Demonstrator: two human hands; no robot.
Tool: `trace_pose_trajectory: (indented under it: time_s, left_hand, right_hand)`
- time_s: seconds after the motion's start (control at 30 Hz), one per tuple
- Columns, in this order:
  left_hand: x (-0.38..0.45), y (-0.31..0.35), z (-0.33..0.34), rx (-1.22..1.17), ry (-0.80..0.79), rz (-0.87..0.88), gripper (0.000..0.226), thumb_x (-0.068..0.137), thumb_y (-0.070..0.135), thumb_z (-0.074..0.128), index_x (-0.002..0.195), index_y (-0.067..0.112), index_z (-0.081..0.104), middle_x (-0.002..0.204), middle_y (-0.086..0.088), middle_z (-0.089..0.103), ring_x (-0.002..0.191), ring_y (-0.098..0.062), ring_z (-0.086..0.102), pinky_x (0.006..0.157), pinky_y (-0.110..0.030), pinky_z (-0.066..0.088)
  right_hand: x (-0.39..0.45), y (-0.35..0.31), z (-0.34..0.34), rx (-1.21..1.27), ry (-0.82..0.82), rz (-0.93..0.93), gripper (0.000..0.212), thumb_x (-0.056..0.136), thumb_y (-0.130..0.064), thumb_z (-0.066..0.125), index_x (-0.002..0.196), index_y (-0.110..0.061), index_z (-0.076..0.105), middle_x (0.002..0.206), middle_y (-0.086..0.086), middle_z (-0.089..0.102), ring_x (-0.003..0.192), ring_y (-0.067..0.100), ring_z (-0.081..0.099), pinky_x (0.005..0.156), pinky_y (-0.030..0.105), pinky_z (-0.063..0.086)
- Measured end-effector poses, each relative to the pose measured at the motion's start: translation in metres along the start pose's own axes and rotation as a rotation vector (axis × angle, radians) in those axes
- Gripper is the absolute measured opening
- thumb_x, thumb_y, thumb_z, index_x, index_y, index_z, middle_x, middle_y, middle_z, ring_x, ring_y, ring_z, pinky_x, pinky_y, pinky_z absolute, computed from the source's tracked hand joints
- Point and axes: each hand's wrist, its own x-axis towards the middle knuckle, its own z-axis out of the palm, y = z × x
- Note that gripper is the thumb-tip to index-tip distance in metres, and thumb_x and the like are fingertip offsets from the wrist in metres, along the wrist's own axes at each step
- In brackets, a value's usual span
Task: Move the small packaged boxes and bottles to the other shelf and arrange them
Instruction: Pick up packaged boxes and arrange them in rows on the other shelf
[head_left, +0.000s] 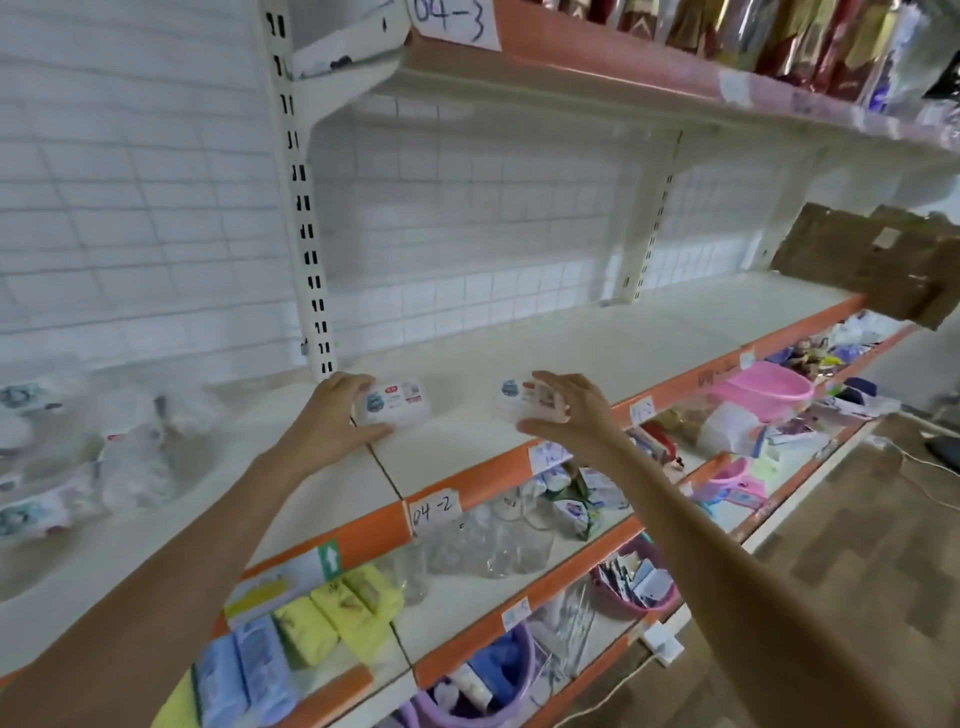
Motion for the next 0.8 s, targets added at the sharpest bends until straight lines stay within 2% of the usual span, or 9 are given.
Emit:
trace_pose_trajectory:
  time_s: [0.13, 0.27, 0.37, 0.47, 0.53, 0.6, 0.7, 0.8]
  left_hand:
    - [0.042, -0.015, 0.012, 0.069, 0.027, -0.05, 0.07, 0.075, 0.034, 0.073, 0.133, 0.008, 0.043, 0.129, -0.008, 0.047, 0.12, -0.022, 0.041, 0.095, -0.024, 0.03]
    - [0.076, -0.032, 0.022, 0.245, 0.034, -0.057, 0.063, 0.079, 0.042, 0.068, 0.128, 0.008, 0.047, 0.127, -0.008, 0.052, 0.119, -0.024, 0.043, 0.096, -0.029, 0.032]
    - [0.094, -0.044, 0.025, 0.458, 0.091, -0.014, 0.059, 0.075, 0.041, 0.071, 0.117, 0.003, 0.057, 0.112, -0.014, 0.062, 0.113, -0.03, 0.051, 0.094, -0.034, 0.038]
    - [0.105, -0.056, 0.029, 0.694, 0.104, 0.015, 0.059, 0.05, 0.043, 0.087, 0.09, 0.004, 0.067, 0.081, -0.012, 0.067, 0.088, -0.031, 0.063, 0.082, -0.035, 0.049]
    - [0.111, -0.059, 0.031, 0.817, 0.104, 0.024, 0.054, 0.041, 0.043, 0.09, 0.075, 0.008, 0.067, 0.068, -0.006, 0.065, 0.081, -0.028, 0.063, 0.084, -0.036, 0.041]
    - [0.113, -0.061, 0.035, 0.904, 0.094, 0.009, 0.043, 0.046, 0.041, 0.088, 0.067, 0.009, 0.068, 0.063, -0.004, 0.064, 0.082, -0.027, 0.062, 0.086, -0.035, 0.033]
    - [0.114, -0.06, 0.042, 1.01, 0.055, -0.083, 0.035, 0.057, 0.042, 0.082, 0.069, 0.011, 0.071, 0.065, -0.003, 0.064, 0.09, -0.027, 0.059, 0.091, -0.038, 0.031]
    - [0.114, -0.055, 0.047, 1.075, 0.049, -0.193, 0.037, 0.057, 0.041, 0.083, 0.072, 0.009, 0.073, 0.063, -0.004, 0.065, 0.097, -0.027, 0.055, 0.096, -0.042, 0.03]
  right_hand:
    - [0.063, 0.011, 0.018, 0.016, -0.066, -0.05, 0.07, 0.076, -0.033, 0.075, 0.137, -0.021, 0.043, 0.132, 0.005, 0.041, 0.125, 0.022, 0.033, 0.095, 0.022, 0.025]
    - [0.117, 0.023, 0.035, -0.008, -0.145, -0.085, 0.072, 0.076, -0.035, 0.075, 0.138, -0.022, 0.04, 0.132, 0.005, 0.041, 0.125, 0.024, 0.033, 0.1, 0.026, 0.026]
    - [0.147, 0.031, 0.048, -0.001, -0.211, -0.101, 0.072, 0.077, -0.037, 0.073, 0.139, -0.023, 0.038, 0.132, 0.004, 0.039, 0.125, 0.023, 0.031, 0.104, 0.029, 0.025]
    - [0.174, 0.036, 0.063, 0.024, -0.259, -0.126, 0.073, 0.076, -0.037, 0.074, 0.139, -0.023, 0.038, 0.13, 0.005, 0.04, 0.125, 0.023, 0.032, 0.106, 0.03, 0.025]
    - [0.191, 0.035, 0.072, 0.047, -0.283, -0.132, 0.073, 0.077, -0.037, 0.073, 0.139, -0.023, 0.038, 0.131, 0.005, 0.038, 0.125, 0.024, 0.031, 0.105, 0.031, 0.025]
    - [0.208, 0.034, 0.082, 0.061, -0.314, -0.141, 0.074, 0.078, -0.037, 0.071, 0.14, -0.021, 0.036, 0.132, 0.006, 0.036, 0.126, 0.025, 0.028, 0.107, 0.032, 0.025]
    - [0.23, 0.032, 0.096, 0.064, -0.37, -0.167, 0.073, 0.08, -0.037, 0.069, 0.141, -0.019, 0.033, 0.133, 0.008, 0.034, 0.127, 0.027, 0.026, 0.108, 0.035, 0.025]
    - [0.248, 0.03, 0.11, 0.061, -0.431, -0.194, 0.074, 0.082, -0.036, 0.068, 0.143, -0.019, 0.03, 0.135, 0.009, 0.033, 0.127, 0.028, 0.025, 0.108, 0.036, 0.026]
